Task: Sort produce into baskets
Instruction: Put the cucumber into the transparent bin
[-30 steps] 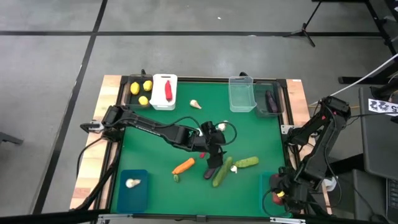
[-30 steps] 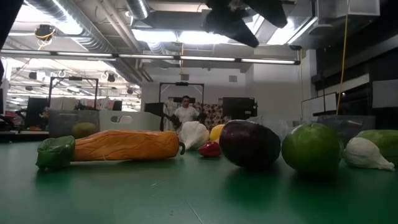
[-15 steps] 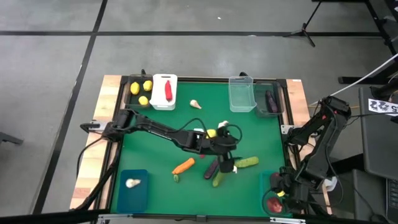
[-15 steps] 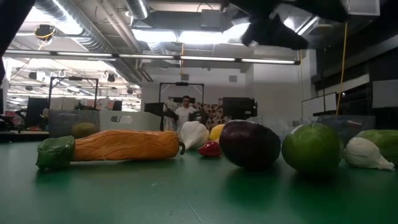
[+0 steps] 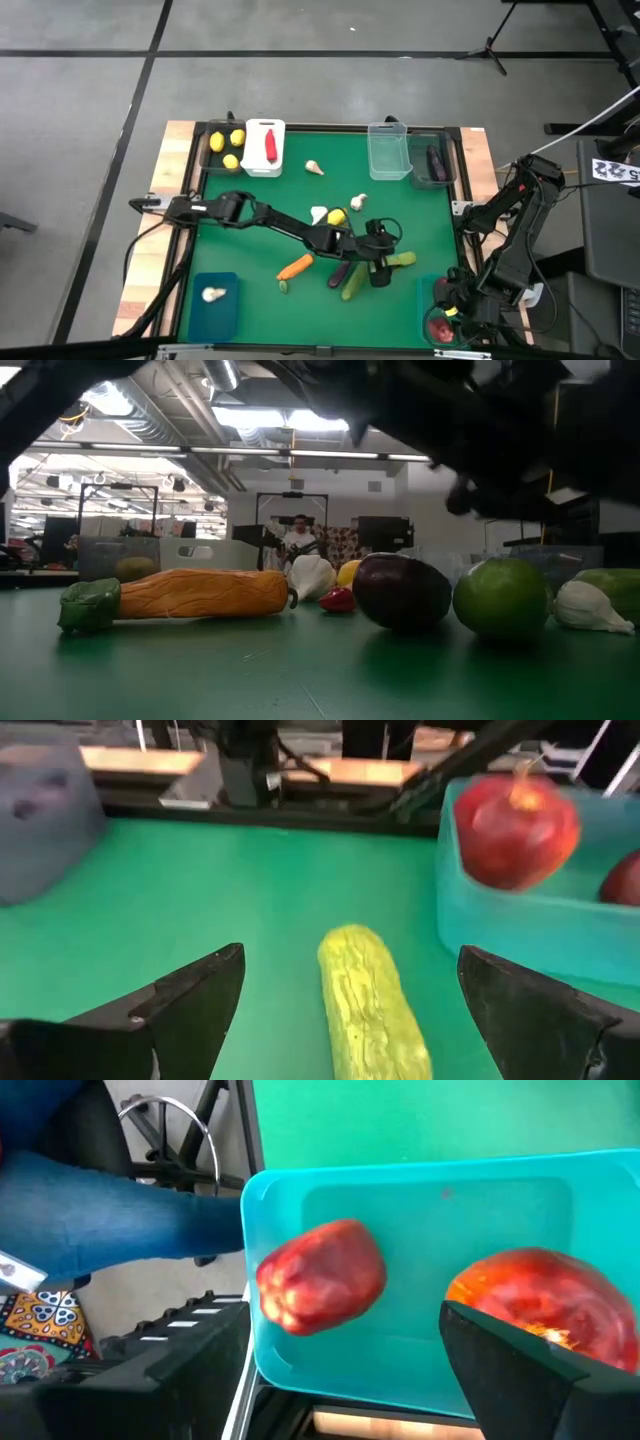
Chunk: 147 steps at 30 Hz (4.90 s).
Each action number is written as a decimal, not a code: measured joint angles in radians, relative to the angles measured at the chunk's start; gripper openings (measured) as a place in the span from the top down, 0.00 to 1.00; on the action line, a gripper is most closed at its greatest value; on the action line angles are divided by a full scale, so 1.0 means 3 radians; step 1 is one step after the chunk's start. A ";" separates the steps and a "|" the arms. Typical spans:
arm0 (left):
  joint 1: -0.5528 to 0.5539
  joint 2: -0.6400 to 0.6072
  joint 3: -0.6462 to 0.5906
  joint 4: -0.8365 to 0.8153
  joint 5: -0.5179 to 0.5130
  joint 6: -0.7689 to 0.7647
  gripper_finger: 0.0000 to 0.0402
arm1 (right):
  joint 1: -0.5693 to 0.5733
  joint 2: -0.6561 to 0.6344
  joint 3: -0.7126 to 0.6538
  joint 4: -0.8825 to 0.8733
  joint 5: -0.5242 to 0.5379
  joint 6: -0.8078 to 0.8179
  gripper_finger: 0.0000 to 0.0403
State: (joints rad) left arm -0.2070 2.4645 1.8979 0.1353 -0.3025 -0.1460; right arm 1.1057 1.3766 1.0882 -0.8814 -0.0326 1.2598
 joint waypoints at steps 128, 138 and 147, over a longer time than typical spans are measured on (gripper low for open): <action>0.0316 -0.1016 0.1445 -0.2184 -0.0095 0.0655 0.59 | 0.0292 -0.0108 0.0688 -0.2300 0.5087 0.1160 0.19; 0.0052 -0.1332 0.1445 -0.1525 -0.0011 0.1221 0.59 | -0.0037 -0.0191 0.0688 -0.2304 0.5194 0.1074 0.19; -0.0131 -0.1432 0.1429 -0.1362 0.0032 0.1582 0.59 | -0.0310 -0.0327 0.0919 -0.2295 0.5214 0.0702 0.19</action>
State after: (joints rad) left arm -0.2463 2.0348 2.3266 -0.2732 -0.2930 0.3286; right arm 1.0128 1.2785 1.3637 -1.5700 1.5316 1.4705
